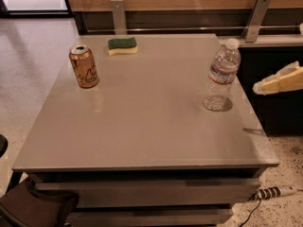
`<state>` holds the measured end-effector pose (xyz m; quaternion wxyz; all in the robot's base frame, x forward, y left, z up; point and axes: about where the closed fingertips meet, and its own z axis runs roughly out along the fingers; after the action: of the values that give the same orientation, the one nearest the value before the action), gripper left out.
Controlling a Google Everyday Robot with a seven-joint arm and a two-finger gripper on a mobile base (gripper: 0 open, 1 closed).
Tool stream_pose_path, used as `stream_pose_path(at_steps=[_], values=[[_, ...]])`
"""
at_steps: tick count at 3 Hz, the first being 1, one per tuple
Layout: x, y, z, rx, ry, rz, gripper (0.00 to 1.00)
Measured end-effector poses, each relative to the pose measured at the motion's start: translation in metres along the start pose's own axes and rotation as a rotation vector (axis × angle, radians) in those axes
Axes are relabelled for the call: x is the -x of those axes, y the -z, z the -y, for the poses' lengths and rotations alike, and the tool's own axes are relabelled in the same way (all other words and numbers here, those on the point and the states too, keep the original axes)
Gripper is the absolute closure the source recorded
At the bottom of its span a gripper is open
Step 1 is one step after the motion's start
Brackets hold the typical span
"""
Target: Move water bottle near sponge
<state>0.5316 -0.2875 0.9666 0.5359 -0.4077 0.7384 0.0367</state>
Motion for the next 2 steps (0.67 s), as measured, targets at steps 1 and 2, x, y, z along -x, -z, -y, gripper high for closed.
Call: stream_pose_path(at_steps=[1, 2], values=[[0.023, -0.009, 0.003, 0.035, -0.093, 0.229, 0.0], [0.035, -0.01, -0.001, 0.078, -0.121, 0.322, 0.0]])
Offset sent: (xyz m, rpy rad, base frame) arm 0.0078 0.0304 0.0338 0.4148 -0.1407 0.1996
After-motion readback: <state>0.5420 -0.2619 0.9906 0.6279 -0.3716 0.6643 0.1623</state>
